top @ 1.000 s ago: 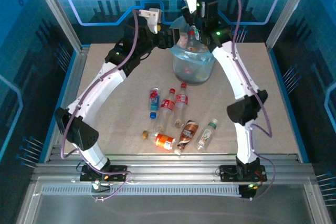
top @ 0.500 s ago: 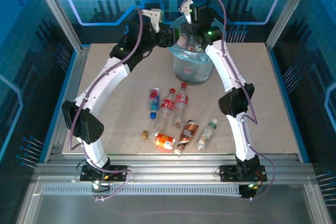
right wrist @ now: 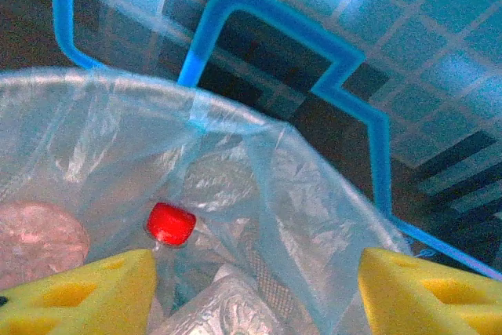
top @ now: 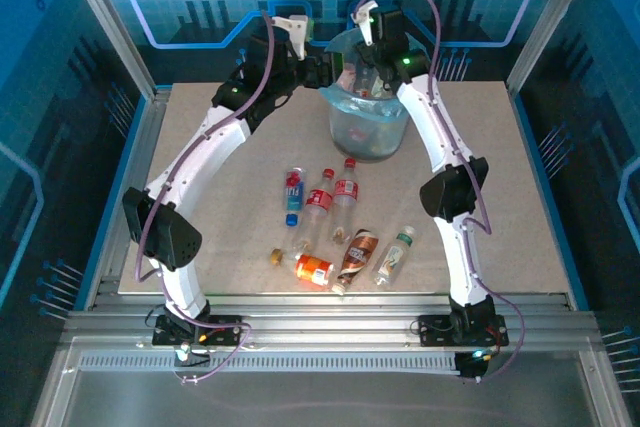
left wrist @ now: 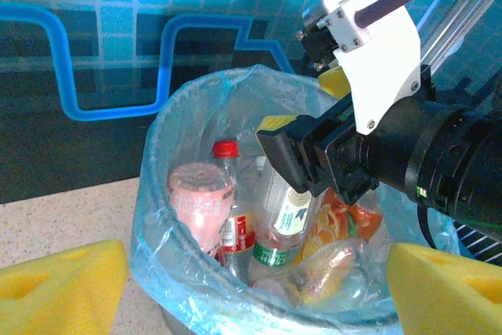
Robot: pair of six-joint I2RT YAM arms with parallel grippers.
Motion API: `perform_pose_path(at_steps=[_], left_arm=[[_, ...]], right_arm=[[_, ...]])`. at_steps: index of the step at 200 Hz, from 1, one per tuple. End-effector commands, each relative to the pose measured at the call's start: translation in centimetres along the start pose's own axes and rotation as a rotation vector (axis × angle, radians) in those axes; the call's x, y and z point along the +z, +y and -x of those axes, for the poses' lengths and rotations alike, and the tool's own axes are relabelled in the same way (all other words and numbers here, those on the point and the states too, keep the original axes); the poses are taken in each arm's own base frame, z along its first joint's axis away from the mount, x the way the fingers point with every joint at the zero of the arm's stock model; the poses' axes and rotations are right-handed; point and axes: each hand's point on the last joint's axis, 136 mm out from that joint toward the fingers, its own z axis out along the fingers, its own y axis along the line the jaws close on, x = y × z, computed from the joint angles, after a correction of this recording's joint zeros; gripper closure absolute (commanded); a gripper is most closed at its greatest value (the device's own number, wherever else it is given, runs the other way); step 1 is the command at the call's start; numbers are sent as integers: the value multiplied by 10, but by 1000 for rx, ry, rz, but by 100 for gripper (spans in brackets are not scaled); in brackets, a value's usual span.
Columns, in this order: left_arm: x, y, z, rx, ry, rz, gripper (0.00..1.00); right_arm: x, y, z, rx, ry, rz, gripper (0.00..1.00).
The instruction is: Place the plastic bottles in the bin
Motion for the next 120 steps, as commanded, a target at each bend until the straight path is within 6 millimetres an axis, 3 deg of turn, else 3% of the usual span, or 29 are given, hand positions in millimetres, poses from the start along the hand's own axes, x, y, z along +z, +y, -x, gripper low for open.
perform_pose_path(at_steps=[1,34,66,89,120], left_arm=[[-4,4,5,-5,12,11,13],[-13,6,12,7,23,17,13],[-29,2,13,-3,48,9,13],[-43,-8,-2,-7,100,5,17],[-64,-59,-40,174,139,-58,15]], right_arm=[[-14,-3,4,53,-2,36,32],[-54,-17,42,129,-107,60,30],[-112,-27,65,232,-157,92,25],[-150,-24,54,315,-113,142,22],[-193,-9,20,387,-54,216,22]])
